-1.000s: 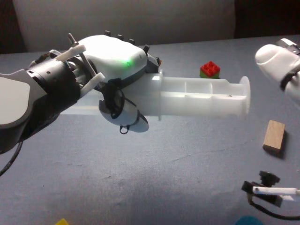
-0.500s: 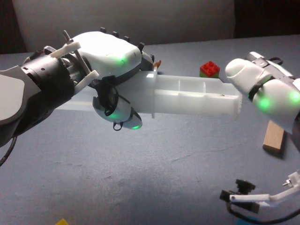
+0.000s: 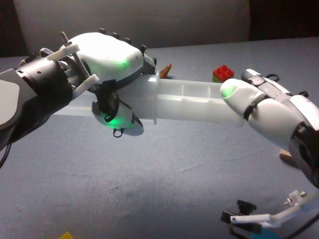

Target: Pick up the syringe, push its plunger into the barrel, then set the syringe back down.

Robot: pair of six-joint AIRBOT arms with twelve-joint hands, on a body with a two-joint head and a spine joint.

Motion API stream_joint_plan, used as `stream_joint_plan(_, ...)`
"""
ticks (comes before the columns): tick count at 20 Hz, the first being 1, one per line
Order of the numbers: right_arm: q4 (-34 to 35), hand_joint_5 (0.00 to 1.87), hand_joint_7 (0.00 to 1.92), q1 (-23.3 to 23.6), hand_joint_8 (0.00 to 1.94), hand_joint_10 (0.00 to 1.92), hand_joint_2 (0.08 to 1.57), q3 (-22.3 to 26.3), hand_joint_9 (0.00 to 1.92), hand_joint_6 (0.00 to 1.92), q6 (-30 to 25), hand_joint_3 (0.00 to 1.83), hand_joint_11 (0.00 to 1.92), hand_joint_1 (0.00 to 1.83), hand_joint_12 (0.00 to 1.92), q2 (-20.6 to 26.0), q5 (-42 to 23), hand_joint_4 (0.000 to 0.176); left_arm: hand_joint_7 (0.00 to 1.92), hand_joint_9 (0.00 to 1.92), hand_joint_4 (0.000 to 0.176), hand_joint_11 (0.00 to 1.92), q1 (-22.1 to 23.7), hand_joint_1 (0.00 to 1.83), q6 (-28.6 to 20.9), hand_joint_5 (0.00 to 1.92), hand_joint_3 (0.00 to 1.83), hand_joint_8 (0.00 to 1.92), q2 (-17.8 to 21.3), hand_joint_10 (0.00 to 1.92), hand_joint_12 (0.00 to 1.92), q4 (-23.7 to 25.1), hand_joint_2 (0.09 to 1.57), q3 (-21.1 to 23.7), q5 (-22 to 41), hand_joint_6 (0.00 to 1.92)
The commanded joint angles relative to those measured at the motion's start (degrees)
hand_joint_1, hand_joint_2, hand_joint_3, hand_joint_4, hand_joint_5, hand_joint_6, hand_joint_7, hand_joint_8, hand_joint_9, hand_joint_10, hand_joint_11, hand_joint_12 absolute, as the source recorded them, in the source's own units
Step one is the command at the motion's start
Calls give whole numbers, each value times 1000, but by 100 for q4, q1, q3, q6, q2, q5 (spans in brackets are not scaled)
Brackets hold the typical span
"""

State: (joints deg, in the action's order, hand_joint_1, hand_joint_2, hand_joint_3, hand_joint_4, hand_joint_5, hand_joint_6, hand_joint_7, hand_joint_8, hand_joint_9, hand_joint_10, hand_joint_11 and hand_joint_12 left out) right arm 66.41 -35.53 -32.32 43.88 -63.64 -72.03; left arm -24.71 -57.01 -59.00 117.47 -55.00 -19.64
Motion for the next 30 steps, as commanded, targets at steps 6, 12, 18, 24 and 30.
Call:
stream_joint_plan(6, -472, 172, 176, 267, 3, 4, 1150, -253, 167, 4, 97, 0, 0, 261, 373, -239, -74, 0, 922, 1003, 0, 847, 62, 1498, -56, 891, 0, 1023, 25, 1041, 1494, 246, 1099, -21, -351, 897)
stream_joint_plan(12, -811, 169, 179, 387, 2, 3, 1151, -299, 162, 1, 263, 0, 0, 267, 383, -460, 54, 0, 913, 988, 0, 829, 107, 1498, -83, 940, 0, 1057, 24, 1051, 1503, 246, 1098, -13, -335, 861)
stream_joint_plan(18, -853, 171, 164, 563, 1, 1, 1150, -299, 155, 1, 369, 0, 0, 271, 362, -660, 122, 0, 918, 958, 0, 876, 142, 1384, -107, 898, 2, 1119, 12, 1215, 1216, 245, 1120, -8, -335, 910)
stream_joint_plan(24, -854, 171, 178, 712, 3, 5, 1164, -299, 167, 2, 531, 3, 0, 225, 394, -918, 215, 0, 901, 955, 0, 955, 123, 1377, -116, 904, 1, 1140, 10, 1242, 1221, 245, 1125, -2, -335, 900)
stream_joint_plan(30, -875, 174, 182, 844, 0, 0, 1158, -352, 167, 1, 635, 1, 0, 249, 412, -1218, 245, 0, 954, 978, 0, 871, 118, 1385, -116, 956, 0, 1047, -11, 1176, 1178, 245, 1101, -16, -341, 867)
